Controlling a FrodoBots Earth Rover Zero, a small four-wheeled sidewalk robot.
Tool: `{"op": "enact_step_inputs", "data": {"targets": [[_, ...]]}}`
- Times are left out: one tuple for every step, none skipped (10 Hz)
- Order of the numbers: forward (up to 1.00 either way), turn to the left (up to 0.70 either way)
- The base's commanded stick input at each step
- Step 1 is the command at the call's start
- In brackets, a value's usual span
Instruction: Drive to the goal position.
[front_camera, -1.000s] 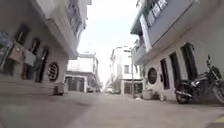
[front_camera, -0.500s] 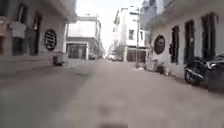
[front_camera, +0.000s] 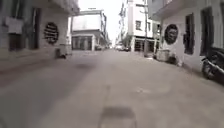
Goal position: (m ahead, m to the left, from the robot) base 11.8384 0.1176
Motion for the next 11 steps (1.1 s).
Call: {"op": "enact_step_inputs", "data": {"targets": [[0.85,0.0],[0.85,0.0],[0.85,0.0],[0.85,0.0],[0.85,-0.03],[0.85,-0.15],[0.85,-0.28],[0.85,-0.34],[0.85,-0.34],[0.85,-0.21],[0.85,0.0]]}}
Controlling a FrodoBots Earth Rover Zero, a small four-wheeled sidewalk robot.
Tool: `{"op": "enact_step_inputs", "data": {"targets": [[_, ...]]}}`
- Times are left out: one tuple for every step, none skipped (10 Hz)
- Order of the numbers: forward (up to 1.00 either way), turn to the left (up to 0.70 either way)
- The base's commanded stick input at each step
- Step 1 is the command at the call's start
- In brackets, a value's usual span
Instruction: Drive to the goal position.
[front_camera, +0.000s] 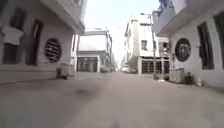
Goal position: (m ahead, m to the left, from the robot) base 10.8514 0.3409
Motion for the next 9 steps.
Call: {"op": "enact_step_inputs", "data": {"targets": [[0.85,0.0],[0.85,0.0],[0.85,0.0],[0.85,-0.05],[0.85,-0.34],[0.85,-0.34],[0.85,-0.34],[0.85,-0.07],[0.85,0.0]]}}
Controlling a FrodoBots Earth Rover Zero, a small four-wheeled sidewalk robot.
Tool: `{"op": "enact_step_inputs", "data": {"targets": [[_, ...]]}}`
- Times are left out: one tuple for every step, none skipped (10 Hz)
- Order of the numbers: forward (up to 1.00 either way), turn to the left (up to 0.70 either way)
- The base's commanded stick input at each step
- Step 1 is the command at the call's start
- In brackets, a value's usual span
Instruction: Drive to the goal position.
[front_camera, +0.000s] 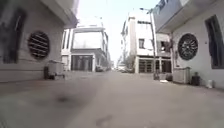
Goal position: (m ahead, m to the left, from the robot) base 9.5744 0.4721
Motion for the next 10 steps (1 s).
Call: {"op": "enact_step_inputs", "data": {"targets": [[0.85,0.0],[0.85,-0.21],[0.85,-0.34],[0.85,-0.19],[0.85,-0.03],[0.85,-0.09],[0.85,-0.25],[0.85,-0.34],[0.85,-0.34],[0.85,0.0]]}}
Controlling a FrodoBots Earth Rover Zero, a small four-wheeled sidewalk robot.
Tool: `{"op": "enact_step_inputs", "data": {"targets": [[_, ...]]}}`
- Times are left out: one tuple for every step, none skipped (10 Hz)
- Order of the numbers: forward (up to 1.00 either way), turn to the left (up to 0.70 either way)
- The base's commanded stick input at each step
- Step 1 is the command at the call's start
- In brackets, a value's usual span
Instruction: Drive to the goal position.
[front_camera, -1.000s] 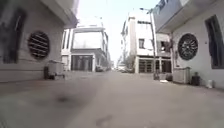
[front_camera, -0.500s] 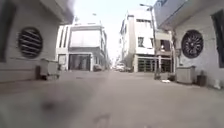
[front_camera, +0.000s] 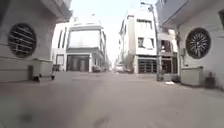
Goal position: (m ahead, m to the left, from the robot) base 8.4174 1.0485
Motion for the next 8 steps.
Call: {"op": "enact_step_inputs", "data": {"targets": [[0.85,-0.04],[0.85,-0.08],[0.85,-0.34],[0.85,-0.14],[0.85,-0.18],[0.85,-0.33],[0.85,-0.34],[0.85,-0.34]]}}
